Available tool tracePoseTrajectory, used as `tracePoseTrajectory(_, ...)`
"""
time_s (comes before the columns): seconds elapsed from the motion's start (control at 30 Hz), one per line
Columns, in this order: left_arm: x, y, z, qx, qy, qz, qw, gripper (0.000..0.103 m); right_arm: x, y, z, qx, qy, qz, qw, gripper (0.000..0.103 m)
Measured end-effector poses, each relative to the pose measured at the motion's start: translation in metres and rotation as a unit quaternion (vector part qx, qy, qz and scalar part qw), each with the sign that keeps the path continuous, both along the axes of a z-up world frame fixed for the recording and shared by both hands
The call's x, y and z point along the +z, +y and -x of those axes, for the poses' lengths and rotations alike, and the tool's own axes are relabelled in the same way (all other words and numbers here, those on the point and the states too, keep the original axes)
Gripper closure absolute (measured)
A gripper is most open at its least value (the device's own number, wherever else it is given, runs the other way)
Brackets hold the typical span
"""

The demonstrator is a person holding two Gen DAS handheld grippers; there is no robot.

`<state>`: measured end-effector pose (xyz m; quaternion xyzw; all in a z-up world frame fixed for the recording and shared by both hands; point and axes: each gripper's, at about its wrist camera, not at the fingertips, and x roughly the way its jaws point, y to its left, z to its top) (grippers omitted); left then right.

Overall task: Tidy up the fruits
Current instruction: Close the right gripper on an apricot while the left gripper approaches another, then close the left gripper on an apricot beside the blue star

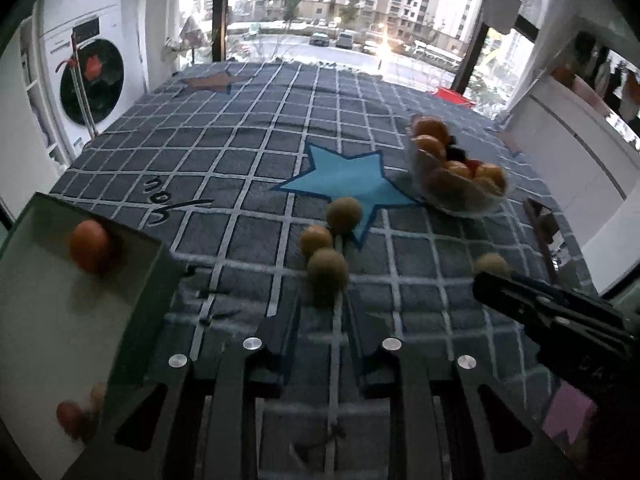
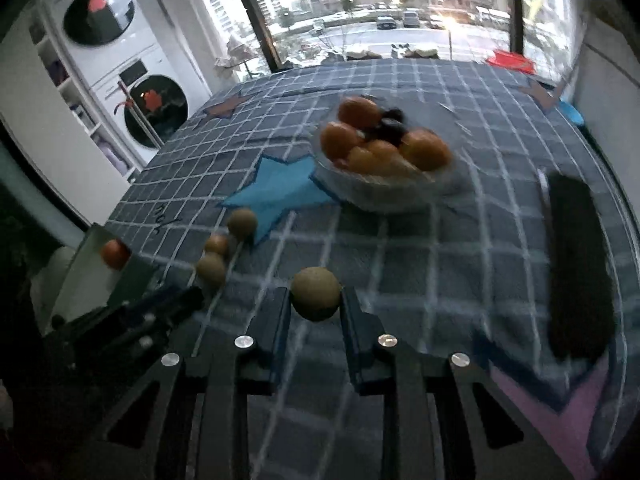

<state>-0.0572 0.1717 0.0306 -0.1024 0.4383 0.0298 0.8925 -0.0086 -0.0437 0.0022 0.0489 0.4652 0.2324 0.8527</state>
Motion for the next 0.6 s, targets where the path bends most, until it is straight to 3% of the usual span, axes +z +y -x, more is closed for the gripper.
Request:
tracePoseTrajectory(0.2, 0.008, -0.007, 0.027, 0.014, -0.014, -0.039, 0.9990, 0.077, -0.009, -0.042, 0.056, -0.051, -0.017, 0.003, 0.999, 0.076)
tracePoseTrajectory(0.23, 0.009, -0.006, 0.024, 0.019, -0.006, -0.039, 0.9990, 0.073, -0.012, -0.048, 0.062, -0.062, -0.020, 0.004, 0.998, 0.076)
tracePoseTrajectory(0.27, 0.009, -0.004, 0.020, 0.021, -0.002, -0.033, 0.9992, 0.062, -0.015, -0.053, 0.066, -0.070, -0.021, 0.002, 0.997, 0.076)
tracePoseTrajectory(0.3, 0.009, -0.001, 0.015, 0.027, 0.001, -0.028, 0.9992, 0.028, -0.018, -0.058, 0.070, -0.078, -0.022, -0.002, 0.997, 0.076)
tracePoseTrajectory(0.33, 0.010, 0.001, 0.012, 0.039, -0.006, -0.032, 0.9987, 0.015, -0.021, -0.061, 0.072, -0.083, -0.020, -0.007, 0.996, 0.076)
tracePoseTrajectory(0.4, 0.011, 0.001, 0.005, 0.050, -0.018, -0.046, 0.9975, 0.015, -0.026, -0.065, 0.074, -0.092, -0.015, -0.016, 0.996, 0.076)
tracePoseTrajectory(0.6, -0.001, -0.001, -0.034, 0.062, 0.019, -0.059, 0.9962, 0.015, -0.030, -0.070, 0.074, -0.095, -0.020, -0.024, 0.995, 0.076)
